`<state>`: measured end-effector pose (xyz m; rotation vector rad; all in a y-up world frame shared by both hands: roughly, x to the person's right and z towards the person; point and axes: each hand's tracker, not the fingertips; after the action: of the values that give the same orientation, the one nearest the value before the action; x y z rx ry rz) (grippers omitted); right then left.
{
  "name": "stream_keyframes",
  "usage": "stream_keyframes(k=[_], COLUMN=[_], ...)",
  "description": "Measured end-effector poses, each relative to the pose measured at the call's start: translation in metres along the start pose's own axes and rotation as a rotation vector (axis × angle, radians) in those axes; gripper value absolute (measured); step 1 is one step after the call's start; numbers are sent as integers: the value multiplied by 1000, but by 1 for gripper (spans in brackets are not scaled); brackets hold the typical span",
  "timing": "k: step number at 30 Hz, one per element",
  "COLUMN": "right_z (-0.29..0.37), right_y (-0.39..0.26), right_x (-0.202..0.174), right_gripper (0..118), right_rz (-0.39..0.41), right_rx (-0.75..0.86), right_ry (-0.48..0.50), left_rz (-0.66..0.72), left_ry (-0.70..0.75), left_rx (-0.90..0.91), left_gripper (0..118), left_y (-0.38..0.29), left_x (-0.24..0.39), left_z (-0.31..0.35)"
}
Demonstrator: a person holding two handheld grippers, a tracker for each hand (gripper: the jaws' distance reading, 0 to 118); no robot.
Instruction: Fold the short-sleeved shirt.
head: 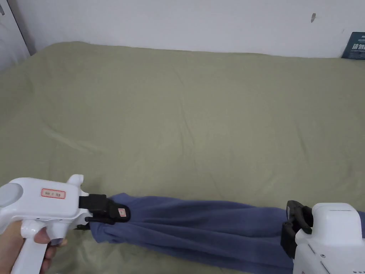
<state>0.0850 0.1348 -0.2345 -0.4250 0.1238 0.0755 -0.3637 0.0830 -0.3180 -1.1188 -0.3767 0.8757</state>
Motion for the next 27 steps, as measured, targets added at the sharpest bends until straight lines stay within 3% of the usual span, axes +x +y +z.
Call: stream_keyframes(k=[7, 13, 20, 27], right_z=[-1, 2, 18, 38], right_y=[16, 23, 24, 15], right_x=[9, 16, 34, 56], right_gripper=[0, 0, 0, 0], right_rz=[14, 3, -17, -20], right_rx=[38, 86, 123, 120], right_ry=[7, -7, -64, -104], left_rz=[-5, -107, -366, -482], left_ry=[101, 214, 202, 237], left_rx=[161, 213, 124, -42], left_gripper=[8, 8, 8, 8], left_y=[-9, -23, -46, -69], left_x=[-2, 33, 135, 192], left_z=[80, 117, 64, -48])
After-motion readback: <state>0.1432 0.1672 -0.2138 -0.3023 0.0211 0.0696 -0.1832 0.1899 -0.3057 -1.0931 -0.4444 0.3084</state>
